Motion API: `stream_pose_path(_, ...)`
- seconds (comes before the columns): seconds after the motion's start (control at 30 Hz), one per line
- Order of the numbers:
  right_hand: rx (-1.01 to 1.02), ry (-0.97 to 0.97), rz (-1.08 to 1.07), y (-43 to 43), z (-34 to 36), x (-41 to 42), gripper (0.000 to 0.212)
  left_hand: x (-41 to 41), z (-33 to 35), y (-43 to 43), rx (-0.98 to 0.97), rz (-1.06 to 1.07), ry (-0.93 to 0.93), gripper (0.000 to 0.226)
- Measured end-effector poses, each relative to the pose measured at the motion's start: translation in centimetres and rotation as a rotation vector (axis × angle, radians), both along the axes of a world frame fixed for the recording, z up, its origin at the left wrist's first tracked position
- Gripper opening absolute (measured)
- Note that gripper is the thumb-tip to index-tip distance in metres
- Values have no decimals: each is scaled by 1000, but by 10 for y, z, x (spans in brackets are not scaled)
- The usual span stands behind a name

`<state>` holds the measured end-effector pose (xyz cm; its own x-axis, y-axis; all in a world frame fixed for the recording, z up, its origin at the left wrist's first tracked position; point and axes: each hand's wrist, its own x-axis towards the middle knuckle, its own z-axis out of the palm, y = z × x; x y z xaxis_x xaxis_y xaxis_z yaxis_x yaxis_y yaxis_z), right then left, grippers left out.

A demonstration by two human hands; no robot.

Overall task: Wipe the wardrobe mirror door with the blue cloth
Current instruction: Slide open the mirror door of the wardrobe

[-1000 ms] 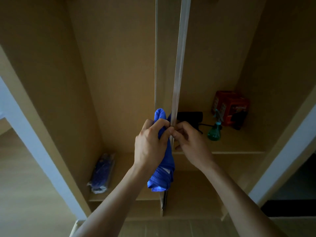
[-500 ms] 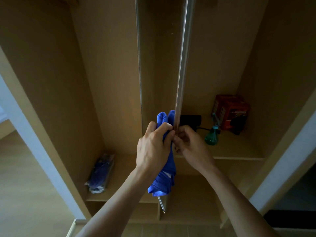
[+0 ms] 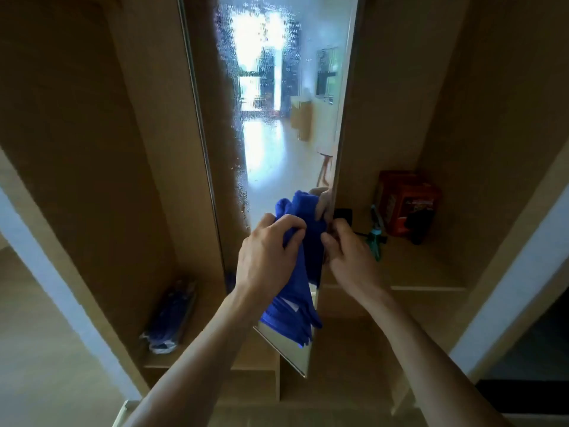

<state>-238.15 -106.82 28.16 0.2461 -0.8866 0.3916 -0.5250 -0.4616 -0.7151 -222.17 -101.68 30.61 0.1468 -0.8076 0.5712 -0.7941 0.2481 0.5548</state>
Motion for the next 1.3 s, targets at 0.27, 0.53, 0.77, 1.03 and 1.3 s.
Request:
stream_pose_path(0.27, 43, -33, -83, -24, 2, -7, 9, 29, -21, -12, 64, 172, 48, 19)
stream_pose_path(0.53, 0, -23, -176, -46, 6, -9, 19, 84, -19, -14, 80, 367, 47, 22)
stream_pose_path(0.77, 38, -21, -278, -62, 8, -1, 29, 127, -7, -26, 86, 487, 42, 29)
stream_pose_path(1.03, 17, 0, -344, -74, 5, 4, 25, 166, 8, -29, 132, 589, 8, 29)
stream_pose_path(1.3, 18, 19, -348, -85, 5, 5, 29, 185, 21, -26, 202, 656, -158, 33)
